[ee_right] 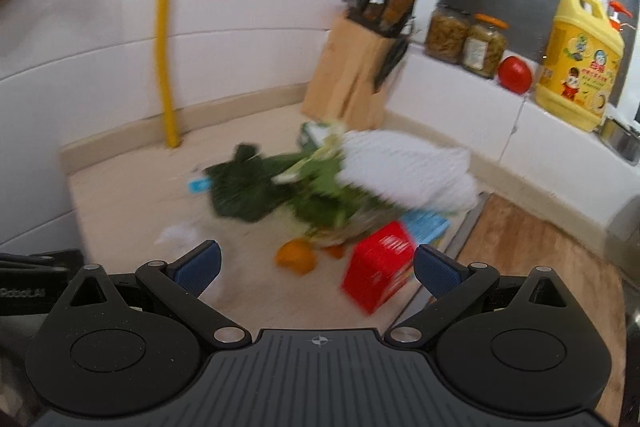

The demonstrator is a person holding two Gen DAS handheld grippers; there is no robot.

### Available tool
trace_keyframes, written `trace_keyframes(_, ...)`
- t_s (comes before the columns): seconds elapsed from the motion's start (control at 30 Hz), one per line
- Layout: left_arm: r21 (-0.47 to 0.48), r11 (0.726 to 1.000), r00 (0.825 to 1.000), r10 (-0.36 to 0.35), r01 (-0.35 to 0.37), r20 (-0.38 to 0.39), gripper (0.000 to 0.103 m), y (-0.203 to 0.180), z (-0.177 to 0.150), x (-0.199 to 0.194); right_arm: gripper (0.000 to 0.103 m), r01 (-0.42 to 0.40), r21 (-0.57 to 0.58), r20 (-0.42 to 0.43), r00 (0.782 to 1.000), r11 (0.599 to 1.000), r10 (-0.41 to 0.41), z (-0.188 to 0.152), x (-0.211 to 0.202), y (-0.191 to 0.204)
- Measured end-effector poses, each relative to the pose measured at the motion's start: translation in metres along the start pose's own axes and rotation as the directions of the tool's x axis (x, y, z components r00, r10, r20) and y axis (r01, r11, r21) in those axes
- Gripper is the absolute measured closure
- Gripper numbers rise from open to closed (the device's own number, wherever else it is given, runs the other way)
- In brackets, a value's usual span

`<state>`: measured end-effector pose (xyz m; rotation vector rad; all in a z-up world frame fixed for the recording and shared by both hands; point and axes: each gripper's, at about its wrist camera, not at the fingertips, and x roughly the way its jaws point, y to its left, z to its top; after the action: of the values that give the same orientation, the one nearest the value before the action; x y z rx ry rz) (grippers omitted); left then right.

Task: Collect trash
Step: 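Move the left tool to the clear plastic bag and close on it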

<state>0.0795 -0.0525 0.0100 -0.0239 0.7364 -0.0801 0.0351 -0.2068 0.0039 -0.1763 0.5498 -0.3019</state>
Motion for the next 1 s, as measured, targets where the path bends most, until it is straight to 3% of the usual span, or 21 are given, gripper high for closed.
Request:
trace_keyframes(0.13,0.053,0.998,1.000,-0.028,0.027,0.015,0.008,-0.020,0.015,0.016,0.000,0.012,0.017,0.015,1.000,1.000,-0.013,0.009,0.016,-0.026)
trace_keyframes(0.33,0.078,0.992,0.995,-0.092,0.095,-0.043,0.010,-0.042,0.017,0.041,0.000,-0.009,0.018,0.014,1.000,1.000,0.008,0.011,0.037,-0.052)
trace_keyframes(0.47,0.099,0.989,0.991,-0.104,0.112,-0.084,0.019,-0.057,0.017,0.058,0.000,-0.030,-0.015,-0.006,1.000,0.999,0.030,0.005,0.051,-0.059)
trace_keyframes(0.6,0.086,0.990,0.985,-0.098,0.111,-0.144,0.037,-0.061,0.019,0.081,0.000,-0.058,-0.029,-0.017,0.998,0.998,0.057,0.000,0.058,-0.070)
trace_keyframes(0.7,0.080,0.991,0.980,-0.091,0.107,-0.176,0.039,-0.064,0.015,0.095,0.000,-0.078,-0.027,-0.039,0.996,0.997,0.077,-0.004,0.065,-0.077)
trace_keyframes(0.83,0.107,0.988,0.982,-0.093,0.111,-0.163,0.040,-0.073,0.016,0.102,0.000,-0.086,-0.034,-0.073,0.994,0.996,0.083,-0.010,0.078,-0.082)
trace_keyframes(0.97,0.075,0.986,0.965,-0.131,0.151,-0.228,0.038,-0.074,0.014,0.116,0.000,-0.108,0.009,-0.088,0.990,0.994,0.108,-0.008,0.087,-0.090)
trace_keyframes(1.0,0.078,0.986,0.969,-0.126,0.145,-0.211,0.038,-0.074,0.012,0.116,0.000,-0.116,0.026,-0.089,0.989,0.993,0.117,-0.006,0.088,-0.093)
